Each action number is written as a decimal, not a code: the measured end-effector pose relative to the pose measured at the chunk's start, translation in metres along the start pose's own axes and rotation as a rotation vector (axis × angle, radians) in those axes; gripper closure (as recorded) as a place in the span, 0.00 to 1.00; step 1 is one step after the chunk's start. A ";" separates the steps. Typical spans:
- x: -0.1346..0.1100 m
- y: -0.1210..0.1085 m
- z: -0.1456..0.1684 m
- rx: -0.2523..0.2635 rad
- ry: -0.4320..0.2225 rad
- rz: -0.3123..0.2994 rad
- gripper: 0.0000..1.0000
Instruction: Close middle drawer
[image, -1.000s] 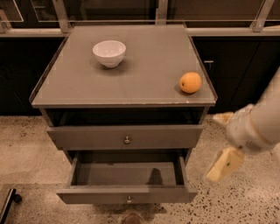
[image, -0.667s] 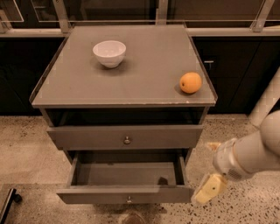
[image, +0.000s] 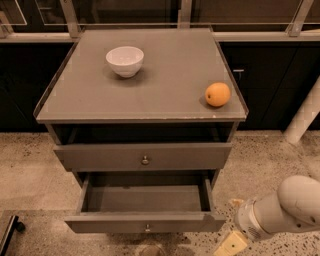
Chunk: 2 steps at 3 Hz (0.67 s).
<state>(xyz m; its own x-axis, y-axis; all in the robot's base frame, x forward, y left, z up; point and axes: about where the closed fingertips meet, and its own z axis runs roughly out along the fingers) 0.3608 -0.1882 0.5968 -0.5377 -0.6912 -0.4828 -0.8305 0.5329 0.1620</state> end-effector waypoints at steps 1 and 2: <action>0.002 0.000 0.004 -0.003 -0.002 0.004 0.18; 0.002 0.000 0.004 -0.003 -0.002 0.004 0.41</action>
Offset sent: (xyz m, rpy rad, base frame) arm -0.0002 0.0008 -0.0048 0.0044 0.0033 -0.0025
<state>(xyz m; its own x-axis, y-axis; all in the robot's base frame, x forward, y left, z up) 0.3606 -0.1874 0.5921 -0.5410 -0.6877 -0.4841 -0.8287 0.5342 0.1671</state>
